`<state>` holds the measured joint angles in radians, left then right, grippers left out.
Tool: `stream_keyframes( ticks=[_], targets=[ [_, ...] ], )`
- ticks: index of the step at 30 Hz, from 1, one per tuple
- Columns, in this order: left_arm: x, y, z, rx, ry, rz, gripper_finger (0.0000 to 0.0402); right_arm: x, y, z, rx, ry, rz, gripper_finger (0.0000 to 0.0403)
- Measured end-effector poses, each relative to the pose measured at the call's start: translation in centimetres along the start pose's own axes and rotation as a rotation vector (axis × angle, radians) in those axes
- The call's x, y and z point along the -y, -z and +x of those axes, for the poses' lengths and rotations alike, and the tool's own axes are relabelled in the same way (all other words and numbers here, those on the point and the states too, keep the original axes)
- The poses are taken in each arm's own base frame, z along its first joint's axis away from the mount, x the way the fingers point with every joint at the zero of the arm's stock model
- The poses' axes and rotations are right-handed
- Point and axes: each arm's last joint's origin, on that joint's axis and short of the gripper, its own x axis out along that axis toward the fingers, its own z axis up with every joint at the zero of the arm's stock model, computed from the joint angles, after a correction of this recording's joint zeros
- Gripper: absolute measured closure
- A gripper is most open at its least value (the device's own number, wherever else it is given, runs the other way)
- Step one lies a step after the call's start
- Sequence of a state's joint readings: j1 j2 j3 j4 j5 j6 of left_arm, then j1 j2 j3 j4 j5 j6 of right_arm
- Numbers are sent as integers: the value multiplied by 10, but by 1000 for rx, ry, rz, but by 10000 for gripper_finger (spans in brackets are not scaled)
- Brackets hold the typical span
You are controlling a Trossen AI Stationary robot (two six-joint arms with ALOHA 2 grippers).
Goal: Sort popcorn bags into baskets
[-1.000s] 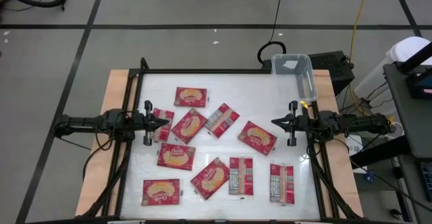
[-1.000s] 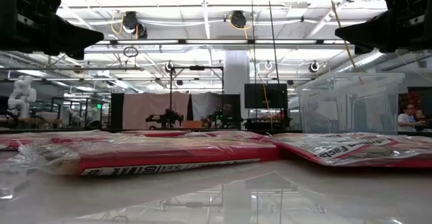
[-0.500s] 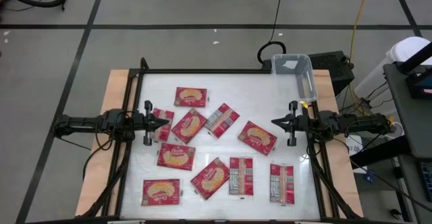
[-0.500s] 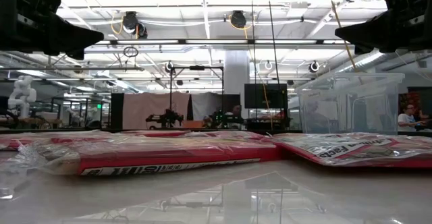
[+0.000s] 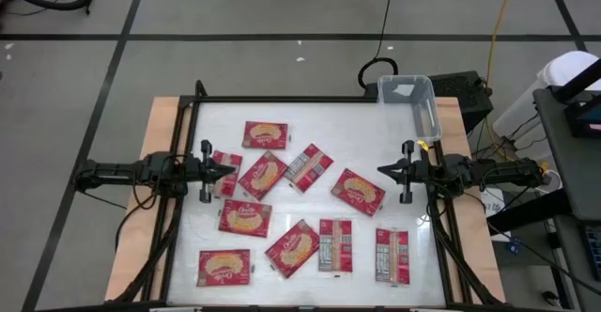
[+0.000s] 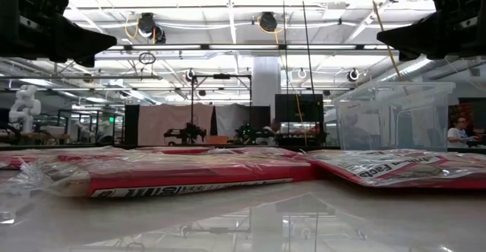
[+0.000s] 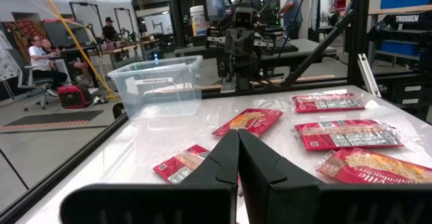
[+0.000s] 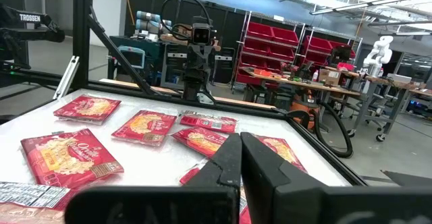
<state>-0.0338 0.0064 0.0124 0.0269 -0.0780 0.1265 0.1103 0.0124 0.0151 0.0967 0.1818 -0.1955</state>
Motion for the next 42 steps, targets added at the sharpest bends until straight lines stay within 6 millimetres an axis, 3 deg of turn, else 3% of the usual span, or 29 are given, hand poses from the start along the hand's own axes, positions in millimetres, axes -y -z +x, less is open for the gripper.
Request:
stream_keyframes(
  ticks=[13,17,26,32,42],
  targets=[
    [0,0,0,0,0,0,396,1,-5,1,28,8,93,403],
    [0,0,0,-1,0,0,396,8,-37,0,87,18,151,403],
    [0,0,0,0,0,0,396,16,-94,16,-2,5,192,403],
    [0,0,0,0,0,38,396,21,-140,39,-70,-1,179,403],
    [0,0,0,1,0,45,396,25,-201,88,-281,43,197,403]
  ],
)
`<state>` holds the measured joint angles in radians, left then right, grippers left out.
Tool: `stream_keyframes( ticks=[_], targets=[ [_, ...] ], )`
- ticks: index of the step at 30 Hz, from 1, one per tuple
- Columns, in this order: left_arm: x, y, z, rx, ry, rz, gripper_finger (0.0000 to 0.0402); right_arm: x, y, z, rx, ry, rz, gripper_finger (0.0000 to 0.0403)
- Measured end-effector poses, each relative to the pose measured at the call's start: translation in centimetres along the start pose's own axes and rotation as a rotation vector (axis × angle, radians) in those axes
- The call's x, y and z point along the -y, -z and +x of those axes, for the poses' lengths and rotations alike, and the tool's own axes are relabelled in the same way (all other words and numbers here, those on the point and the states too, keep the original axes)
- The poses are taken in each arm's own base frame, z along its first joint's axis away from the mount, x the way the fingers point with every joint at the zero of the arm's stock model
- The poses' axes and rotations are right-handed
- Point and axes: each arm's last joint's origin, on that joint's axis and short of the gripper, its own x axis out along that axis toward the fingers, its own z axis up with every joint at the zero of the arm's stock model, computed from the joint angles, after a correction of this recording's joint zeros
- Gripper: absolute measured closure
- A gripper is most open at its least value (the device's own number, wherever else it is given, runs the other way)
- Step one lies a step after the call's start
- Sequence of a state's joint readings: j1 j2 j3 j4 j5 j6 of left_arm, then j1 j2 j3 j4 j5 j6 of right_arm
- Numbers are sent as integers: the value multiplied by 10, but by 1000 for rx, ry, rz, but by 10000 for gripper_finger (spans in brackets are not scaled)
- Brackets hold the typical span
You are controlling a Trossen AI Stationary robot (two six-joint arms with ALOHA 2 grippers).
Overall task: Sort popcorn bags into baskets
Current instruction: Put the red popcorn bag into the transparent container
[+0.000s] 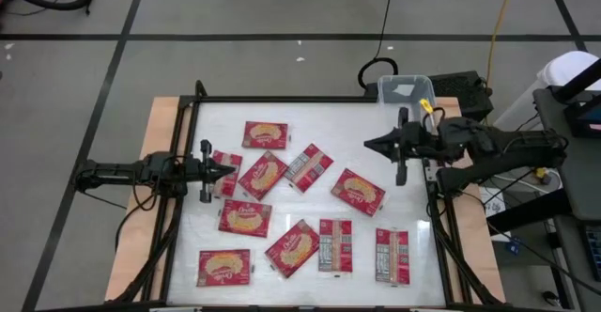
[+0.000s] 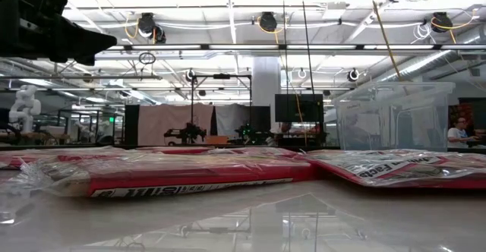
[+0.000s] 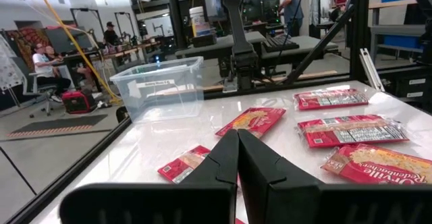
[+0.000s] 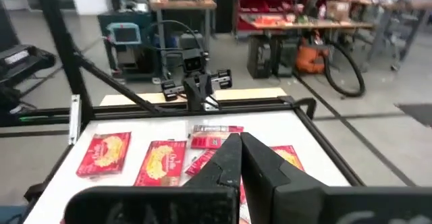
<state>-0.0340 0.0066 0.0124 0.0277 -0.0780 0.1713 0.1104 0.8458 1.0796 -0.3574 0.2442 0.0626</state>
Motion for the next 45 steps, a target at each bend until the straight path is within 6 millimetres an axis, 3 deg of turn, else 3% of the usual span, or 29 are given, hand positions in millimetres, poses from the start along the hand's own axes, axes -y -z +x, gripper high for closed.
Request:
stream_keyframes(
  ticks=[4,9,18,27,35,41,45],
  targets=[
    [0,0,0,5,-2,0,396,-4,-10,17,-86,31,8,403],
    [0,-2,0,27,-5,-40,396,-9,-3,37,-151,34,-9,403],
    [0,-2,0,26,-4,-99,396,-16,20,72,-293,61,67,403],
    [-1,-4,0,43,-1,-317,396,-30,55,112,-493,90,99,403],
    [-7,-58,-13,246,124,-361,396,-42,78,131,-594,93,86,402],
    [-17,-106,-26,169,122,-322,396,-53,91,139,-646,83,79,402],
    [-20,-130,-22,31,145,-301,396,-60,100,145,-678,89,107,402]
  ],
)
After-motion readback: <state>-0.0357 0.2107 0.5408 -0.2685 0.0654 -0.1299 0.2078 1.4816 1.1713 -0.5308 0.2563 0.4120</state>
